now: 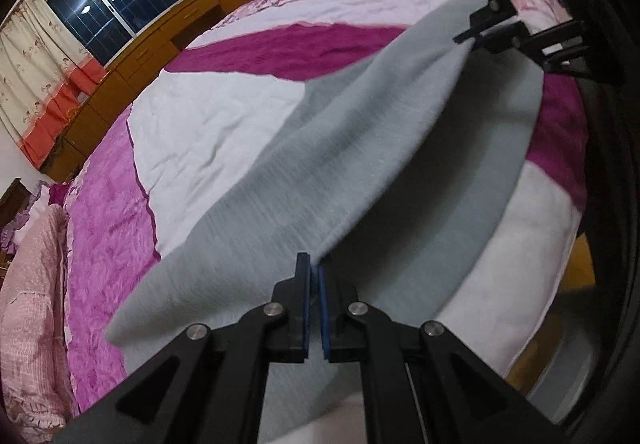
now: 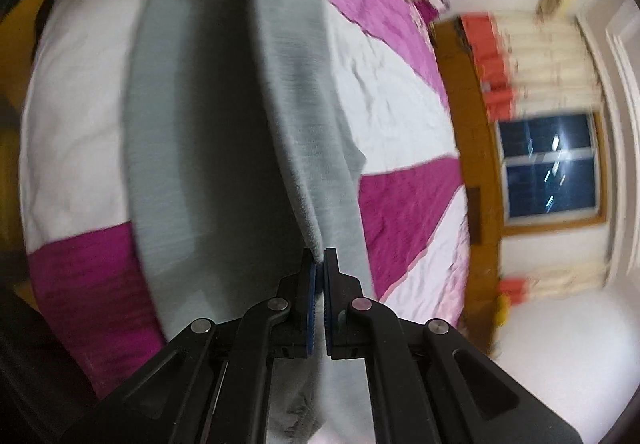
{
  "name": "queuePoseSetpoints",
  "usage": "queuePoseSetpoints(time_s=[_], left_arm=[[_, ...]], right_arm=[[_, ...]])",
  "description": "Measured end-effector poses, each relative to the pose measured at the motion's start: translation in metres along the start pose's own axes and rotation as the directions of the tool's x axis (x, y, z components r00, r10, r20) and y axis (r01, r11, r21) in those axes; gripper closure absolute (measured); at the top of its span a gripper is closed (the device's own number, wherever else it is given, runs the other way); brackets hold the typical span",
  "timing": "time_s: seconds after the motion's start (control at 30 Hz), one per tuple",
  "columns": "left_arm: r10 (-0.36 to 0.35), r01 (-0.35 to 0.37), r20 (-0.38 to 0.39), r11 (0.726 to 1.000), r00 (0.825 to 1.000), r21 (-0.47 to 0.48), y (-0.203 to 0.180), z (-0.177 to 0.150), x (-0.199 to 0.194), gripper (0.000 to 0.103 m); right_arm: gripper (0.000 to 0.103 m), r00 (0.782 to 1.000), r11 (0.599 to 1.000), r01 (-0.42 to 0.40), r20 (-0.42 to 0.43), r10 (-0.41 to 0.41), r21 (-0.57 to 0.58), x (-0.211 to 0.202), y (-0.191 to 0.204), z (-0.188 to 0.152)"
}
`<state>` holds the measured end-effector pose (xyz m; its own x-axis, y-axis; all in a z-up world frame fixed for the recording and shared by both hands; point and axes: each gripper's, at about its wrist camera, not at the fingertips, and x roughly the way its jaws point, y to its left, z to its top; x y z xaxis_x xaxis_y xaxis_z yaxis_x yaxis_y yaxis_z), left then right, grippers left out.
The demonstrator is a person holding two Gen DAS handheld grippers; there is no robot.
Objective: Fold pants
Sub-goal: 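Lift the held edge with both grippers and fold it over the other half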
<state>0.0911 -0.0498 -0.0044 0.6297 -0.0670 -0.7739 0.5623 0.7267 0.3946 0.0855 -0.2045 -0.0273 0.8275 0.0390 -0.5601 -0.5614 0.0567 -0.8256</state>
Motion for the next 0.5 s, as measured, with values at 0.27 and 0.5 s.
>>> queuePoseSetpoints(time_s=[0.27, 0.5], left_arm=[[0.063, -0.062, 0.0, 0.992, 0.998, 0.106, -0.031, -0.025, 0.001, 0.099], [0.085, -0.083, -0.003, 0.984, 0.996, 0.156, -0.043, -0.032, -0.001, 0.099]], right_arm=[[0.103, 0.992, 0.968, 0.127, 0.047, -0.119, -0.215, -0.003, 0.061, -0.004], [0.103, 0.995, 0.965, 0.097, 0.045, -0.089, -0.242, -0.003, 0.073, -0.005]])
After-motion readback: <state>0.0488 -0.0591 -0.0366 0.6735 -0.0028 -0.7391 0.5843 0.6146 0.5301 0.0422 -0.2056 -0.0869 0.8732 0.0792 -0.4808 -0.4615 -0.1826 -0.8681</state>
